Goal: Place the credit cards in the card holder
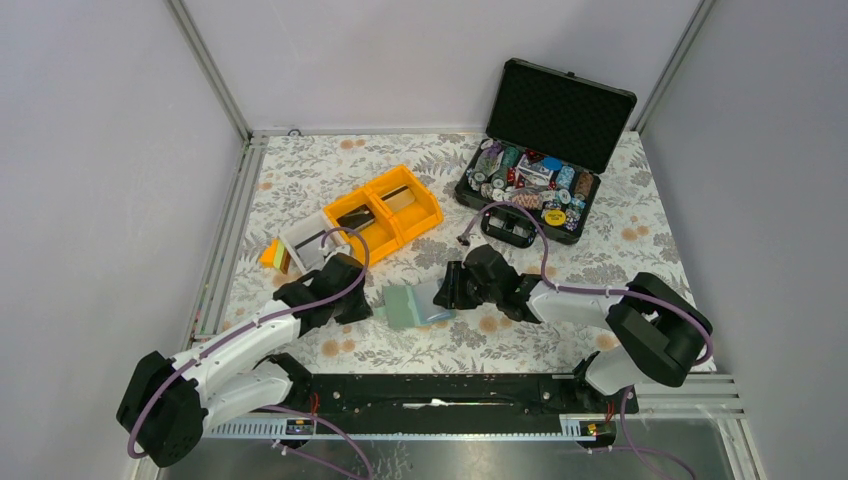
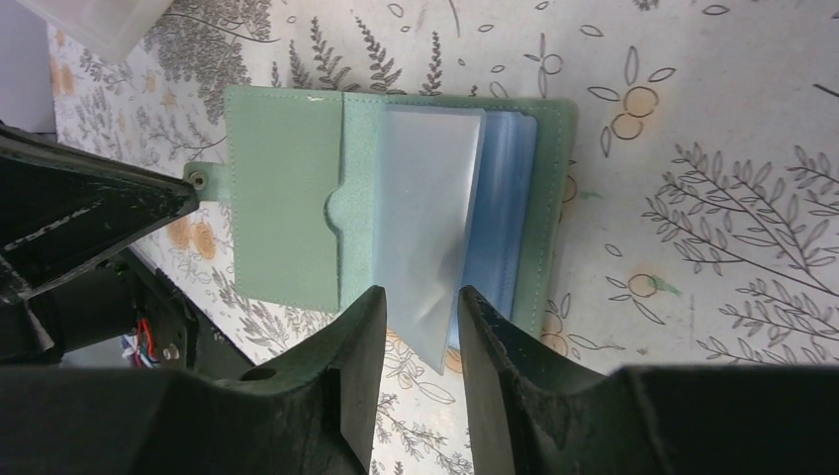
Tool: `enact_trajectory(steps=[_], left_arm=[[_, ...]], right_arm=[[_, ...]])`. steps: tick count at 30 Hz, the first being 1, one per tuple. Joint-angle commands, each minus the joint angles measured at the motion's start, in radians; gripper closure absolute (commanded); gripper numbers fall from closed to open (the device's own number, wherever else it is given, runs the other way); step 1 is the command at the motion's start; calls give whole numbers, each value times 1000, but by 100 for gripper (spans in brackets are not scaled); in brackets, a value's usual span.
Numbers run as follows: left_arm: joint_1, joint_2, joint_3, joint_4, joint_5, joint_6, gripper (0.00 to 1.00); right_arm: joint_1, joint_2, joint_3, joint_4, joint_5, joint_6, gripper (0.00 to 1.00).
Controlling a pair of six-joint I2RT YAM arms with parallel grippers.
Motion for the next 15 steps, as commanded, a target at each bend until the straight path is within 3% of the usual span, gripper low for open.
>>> enact_trajectory(steps=[1,15], left_arm=[[5,1,42,6,-26,20,100],[6,-24,66,-3,-15,55,98]], right_arm=[[9,15,-3,91,-69,15,63],[9,50,-29,206,-115,80,85]])
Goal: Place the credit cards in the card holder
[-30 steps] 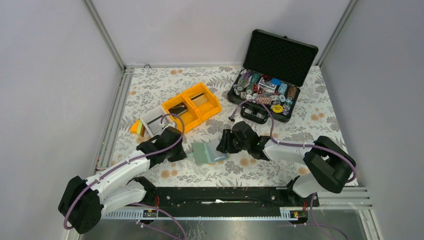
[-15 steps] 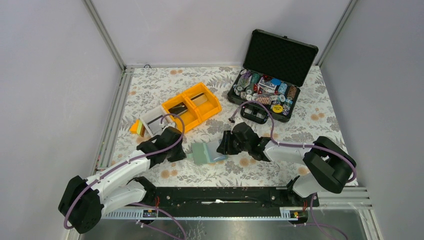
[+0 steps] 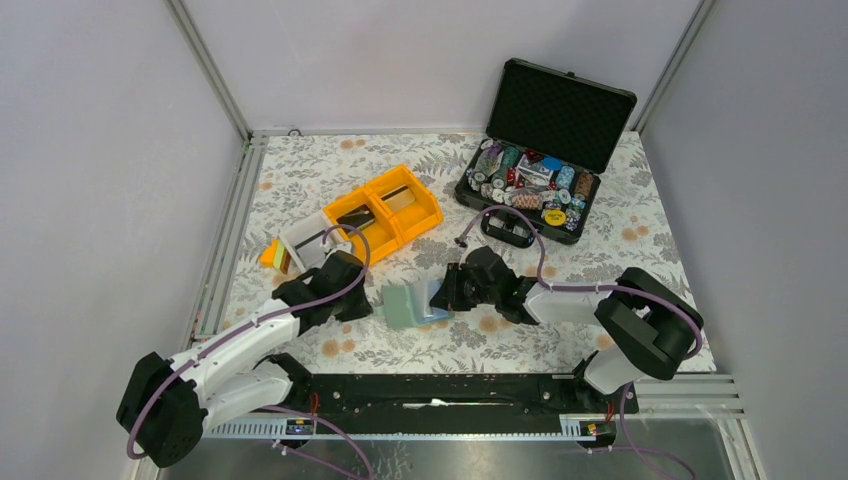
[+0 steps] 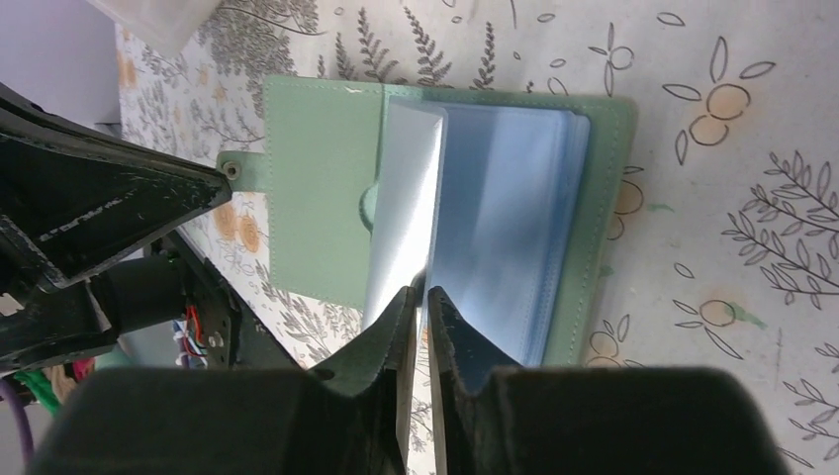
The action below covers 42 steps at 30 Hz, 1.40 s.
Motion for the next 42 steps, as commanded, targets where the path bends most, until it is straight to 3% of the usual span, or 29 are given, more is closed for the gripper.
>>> enact_trajectory(steps=[1,12,14,16,20,33,42], left_arm=[[5,-25,52,5,-14,28,96],[5,-36,50,27,3,34,88],[5,-44,55,26,3,34,81],[5,-59,61,20,-2,34,62],[5,-108,76,-2,-21,32,43],[9,-200,12,105,17,-80,38],[27,-262,-50,177,35,-140,33]], right_arm=[[9,3,2,87,-37,25,85],[74,108,109,153,-76,17,85],[92,131,132,152,-72,16,84],[107,148,156,135,-55,8,83],[124,181,187,128,-43,-9,81],[155,267,244,149,-82,-9,64],[155,186,241,94,-87,-30,47]])
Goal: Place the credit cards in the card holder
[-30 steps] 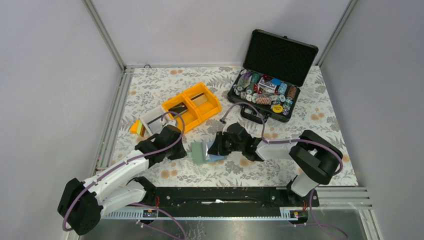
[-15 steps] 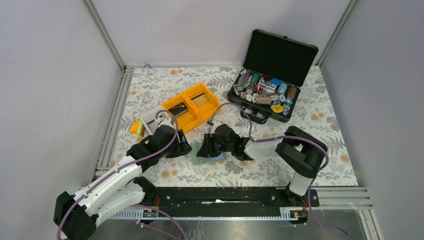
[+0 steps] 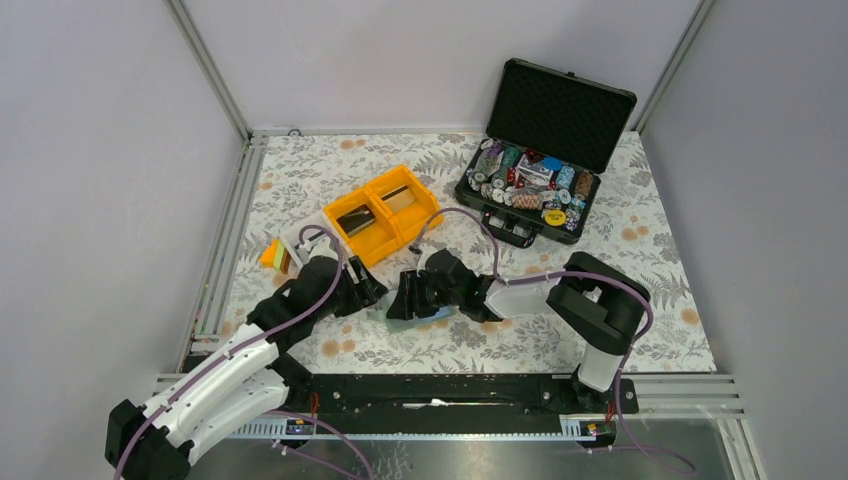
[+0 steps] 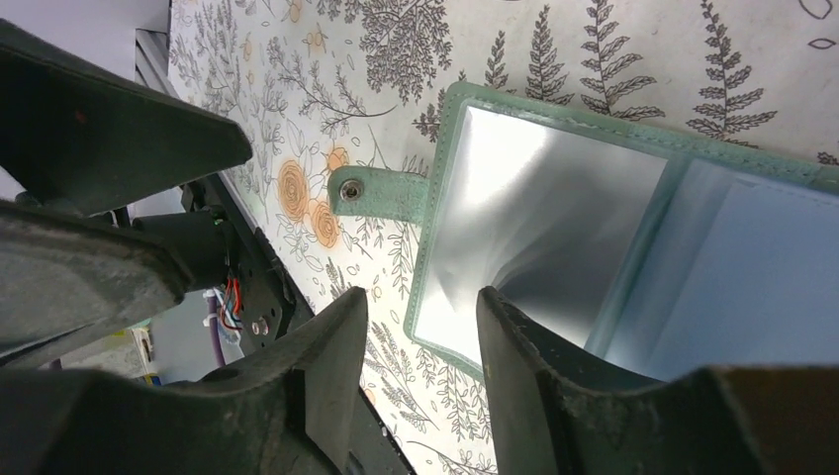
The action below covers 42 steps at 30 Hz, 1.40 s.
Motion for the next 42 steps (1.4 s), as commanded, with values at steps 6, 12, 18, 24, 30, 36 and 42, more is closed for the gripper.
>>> enact_trajectory(steps=[6,12,18,24,30,36,42], left_arm=[[47,-2,27,81,25,-3,32],[96,22,63,74,55,46,30],[159,44,122,24,67,126,27],[260,162,320,-101,54,307,16],[290,396,577,-218,-34,493,11],[289,682,823,-298,-73,641,13],[286,860,952,-309,-98,830,21]], right_arm=[[9,-215,-15,-126,39,-74,42],[8,-354,-16,-312,217,-101,40],[-47,-386,-38,-391,352,-109,41],[-146,-449,-74,-404,331,-159,40],[-222,-525,-103,-382,306,-197,37],[-224,-493,-148,-268,197,-163,38],[-224,-509,-199,-236,169,-160,37]])
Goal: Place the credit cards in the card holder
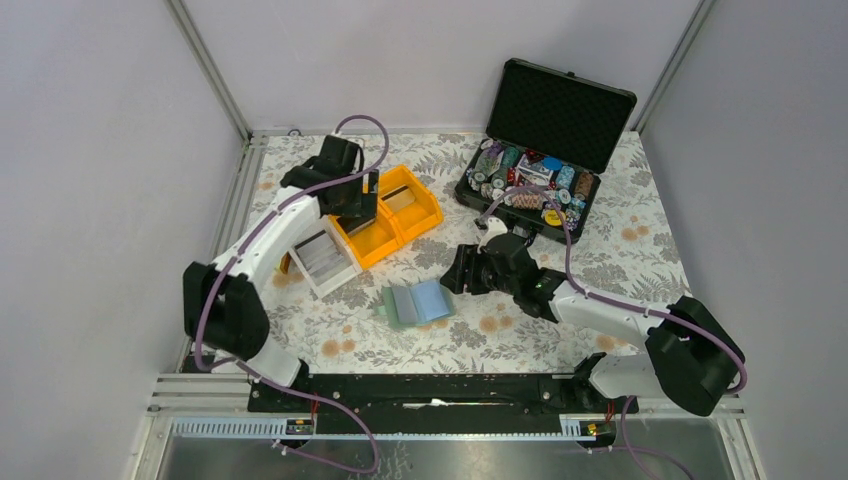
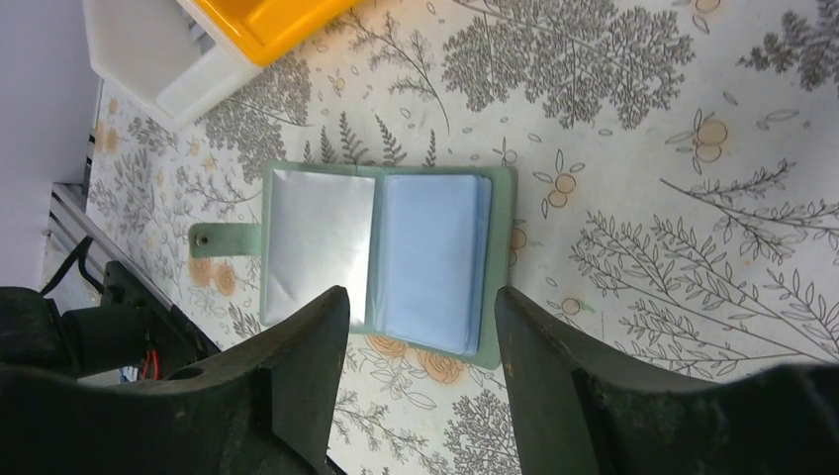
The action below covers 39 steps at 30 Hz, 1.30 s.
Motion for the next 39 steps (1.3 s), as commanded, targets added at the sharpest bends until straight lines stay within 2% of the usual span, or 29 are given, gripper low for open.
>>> enact_trajectory(steps=[1,6,13,16,20,23,30,36,39], left_arm=[[-1,71,84,-13,-39,212,22],[-10,141,52,83,13,383,24],[-23,183,-55,292,31,469,27],[-34,223,-50,338,25,502,29],[-41,285,-27,343,23,530,33],[-41,316,-31,339,29,546,40],[-36,299,-133,442,2,561,42],[-24,323,-163,488,-6,559,42],[-20,334,-161,488,-15,561,48]], right_arm=[[-1,-25,-38,69,-37,-6,36],[-2,-42,-57,69,-34,-22,35],[-3,-60,-85,84,-49,-10,34],[-3,-70,-98,84,-47,-7,34],[-6,-83,-116,84,-42,-1,33],[-9,-93,-126,84,-39,7,33],[-18,-109,-139,75,-37,15,33],[-21,-107,-138,67,-44,17,32],[-21,-109,-137,66,-44,23,33]])
